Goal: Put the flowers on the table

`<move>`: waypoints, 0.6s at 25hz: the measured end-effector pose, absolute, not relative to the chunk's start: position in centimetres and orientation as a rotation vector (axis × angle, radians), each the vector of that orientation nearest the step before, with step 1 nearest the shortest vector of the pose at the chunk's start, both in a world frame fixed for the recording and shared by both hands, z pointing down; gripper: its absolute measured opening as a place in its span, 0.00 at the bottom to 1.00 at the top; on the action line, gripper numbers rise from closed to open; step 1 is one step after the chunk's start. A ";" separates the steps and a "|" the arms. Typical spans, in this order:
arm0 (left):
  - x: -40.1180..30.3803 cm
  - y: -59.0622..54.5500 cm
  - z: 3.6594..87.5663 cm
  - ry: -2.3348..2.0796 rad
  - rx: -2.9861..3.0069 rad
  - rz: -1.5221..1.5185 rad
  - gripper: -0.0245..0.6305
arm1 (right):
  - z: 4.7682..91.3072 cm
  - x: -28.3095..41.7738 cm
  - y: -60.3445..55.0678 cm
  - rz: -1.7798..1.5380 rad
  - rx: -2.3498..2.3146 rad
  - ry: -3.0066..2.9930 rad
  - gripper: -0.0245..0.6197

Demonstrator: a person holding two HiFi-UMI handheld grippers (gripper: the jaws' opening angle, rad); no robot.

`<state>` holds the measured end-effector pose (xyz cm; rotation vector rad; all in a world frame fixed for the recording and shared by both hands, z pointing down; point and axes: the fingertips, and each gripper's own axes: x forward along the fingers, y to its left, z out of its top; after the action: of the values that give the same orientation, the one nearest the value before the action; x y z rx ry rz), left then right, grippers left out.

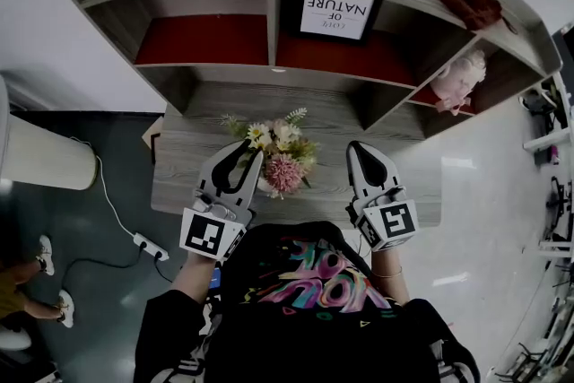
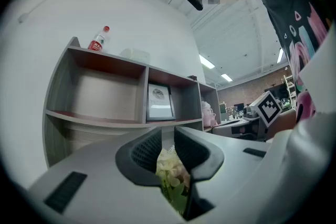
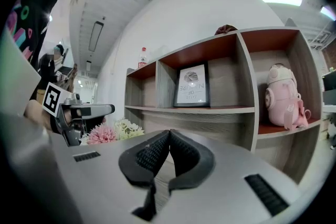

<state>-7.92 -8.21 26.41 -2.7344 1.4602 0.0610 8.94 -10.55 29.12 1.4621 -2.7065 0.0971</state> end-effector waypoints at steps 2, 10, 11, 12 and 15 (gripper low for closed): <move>-7.8 -8.2 26.4 1.464 -2.736 0.072 0.14 | 29.1 9.1 -10.4 0.094 1.456 -2.703 0.06; -7.5 -8.0 26.7 1.460 -2.748 0.052 0.09 | 28.5 8.5 -9.7 0.087 1.393 -2.753 0.06; -7.5 -7.9 26.8 1.462 -2.751 0.050 0.09 | 28.3 8.3 -9.7 0.075 1.384 -2.762 0.06; -7.6 -7.9 26.9 1.466 -2.755 0.048 0.09 | 28.1 8.2 -9.6 0.064 1.375 -2.766 0.06; -8.0 -8.0 27.3 1.481 -2.766 0.045 0.09 | 28.9 8.3 -9.2 0.050 1.321 -2.751 0.06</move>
<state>-7.99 -8.00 27.29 -2.7657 1.4809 0.0451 8.25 -9.20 28.93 1.3206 -2.7508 0.0498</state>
